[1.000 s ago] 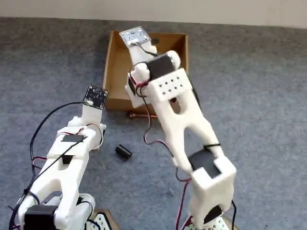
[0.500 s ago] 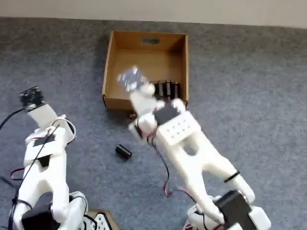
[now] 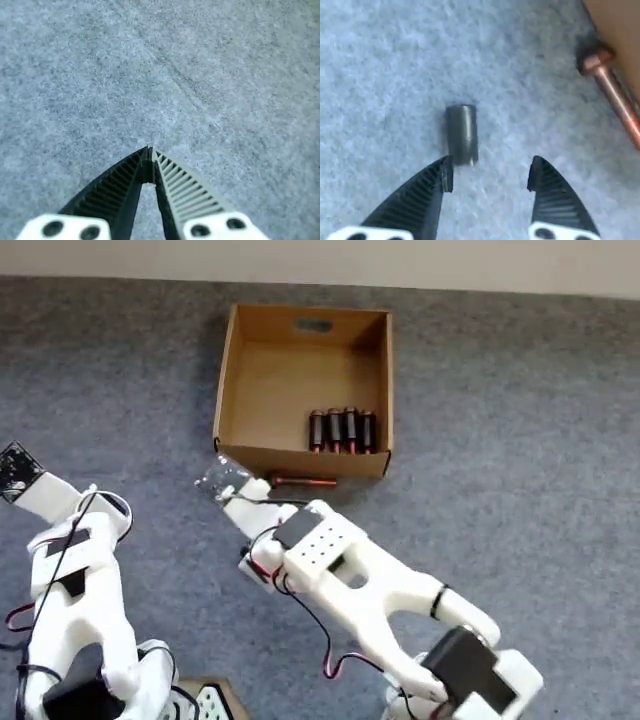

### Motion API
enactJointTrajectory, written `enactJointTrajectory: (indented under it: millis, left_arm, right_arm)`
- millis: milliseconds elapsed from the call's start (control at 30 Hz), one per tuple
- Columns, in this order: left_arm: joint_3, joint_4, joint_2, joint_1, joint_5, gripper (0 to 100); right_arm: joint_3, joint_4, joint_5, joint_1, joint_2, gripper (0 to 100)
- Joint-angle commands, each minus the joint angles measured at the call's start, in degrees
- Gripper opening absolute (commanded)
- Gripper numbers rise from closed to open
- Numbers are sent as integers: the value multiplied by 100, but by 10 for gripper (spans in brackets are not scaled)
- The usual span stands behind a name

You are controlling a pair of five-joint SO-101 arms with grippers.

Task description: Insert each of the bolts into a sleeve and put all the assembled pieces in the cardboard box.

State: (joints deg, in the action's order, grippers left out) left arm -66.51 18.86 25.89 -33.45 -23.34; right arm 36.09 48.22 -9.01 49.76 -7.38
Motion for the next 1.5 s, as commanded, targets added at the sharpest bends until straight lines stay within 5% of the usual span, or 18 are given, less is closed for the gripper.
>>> enactJointTrajectory:
  millis: [0,300,467,800,1067,1300,1467]
  left_arm:
    - [189,-97,-13,-48,-35,24]
    - [189,-97,-13,22,-35,24]
    - [189,-97,-13,22,-35,24]
    - [189,-97,-13,22,-35,24]
    - [189,-97,-13,22,-35,24]
    - [189,-97,-13,22,-35,24]
    - [189,-97,-13,57,-35,24]
  right_arm:
    - [-48,-365,-62,66,145,235]
    - [-84,-505,-70,57,681,222]
    - [-127,-523,-44,75,752,0]
    - [303,382,-26,-655,-936,6]
    - [1886,796,-105,-2598,-1982,11]
    - [2035,919,-870,-3714,-2000,213]
    - [2000,884,-870,-3741,-1991,220]
